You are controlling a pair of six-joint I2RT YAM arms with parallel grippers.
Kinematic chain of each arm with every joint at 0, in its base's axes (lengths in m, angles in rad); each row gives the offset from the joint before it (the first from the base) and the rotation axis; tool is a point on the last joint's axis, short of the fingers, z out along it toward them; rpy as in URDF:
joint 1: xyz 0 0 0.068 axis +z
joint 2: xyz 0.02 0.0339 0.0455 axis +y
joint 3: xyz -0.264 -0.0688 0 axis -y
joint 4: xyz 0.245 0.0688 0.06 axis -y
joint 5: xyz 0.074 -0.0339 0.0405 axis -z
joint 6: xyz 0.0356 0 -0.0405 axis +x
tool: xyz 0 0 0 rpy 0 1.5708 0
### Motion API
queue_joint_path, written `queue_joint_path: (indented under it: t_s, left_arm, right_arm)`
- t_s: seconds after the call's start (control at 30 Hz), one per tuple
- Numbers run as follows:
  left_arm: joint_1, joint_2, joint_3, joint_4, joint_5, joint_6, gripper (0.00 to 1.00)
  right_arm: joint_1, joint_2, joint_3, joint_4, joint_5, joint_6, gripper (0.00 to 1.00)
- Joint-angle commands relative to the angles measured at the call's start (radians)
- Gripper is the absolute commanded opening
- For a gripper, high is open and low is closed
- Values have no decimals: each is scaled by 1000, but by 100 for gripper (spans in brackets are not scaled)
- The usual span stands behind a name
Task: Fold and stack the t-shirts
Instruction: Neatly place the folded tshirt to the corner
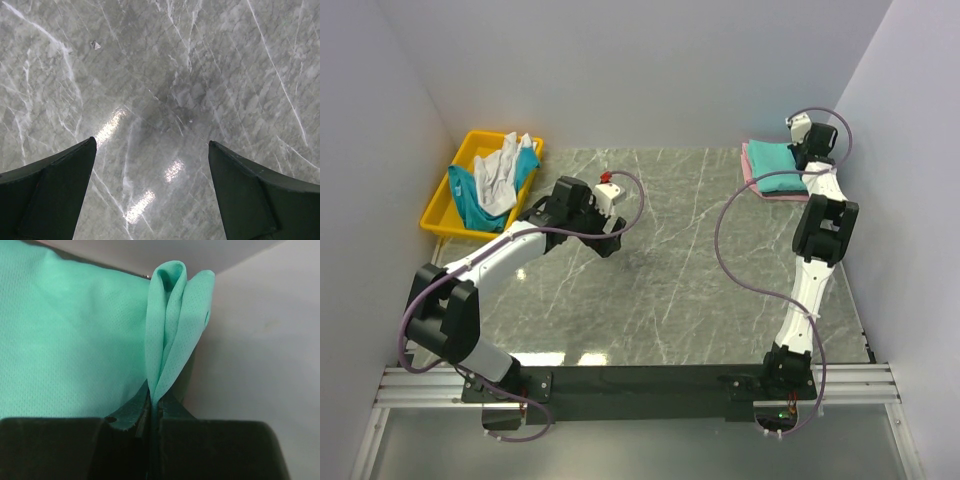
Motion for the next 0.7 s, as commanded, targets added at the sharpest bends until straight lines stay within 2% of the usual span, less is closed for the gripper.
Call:
queue_joint_path:
  t_s: [0.0,0.1,0.2,0.3,0.4,0.5,0.67]
  left_arm:
    - [4,1,42,5,34,-17,99]
    - [4,1,48,2,31,-17,99]
    - [3,-3,52,0,25,-18,99]
    - [4,-16,48,-1,20,-18,100]
    - [3,-28,48,-5,16,-24,99]
    - [3,-52,48,-6,3,-30,99]
    - [7,-94,45,-8,-26,-47,99]
  right_arm:
    - [-19,4,-2,102,46,-43,0]
    - [-17,7,-9,142,75,-56,2]
    - [-17,-4,-14,160,112,-59,14]
    - [-16,-45,-38,205,112,-50,35]
    - [-13,-90,-55,217,110,-33,44]
    - [-8,-131,-57,216,115,-4,76]
    - [6,-233,-55,170,92,94,80]
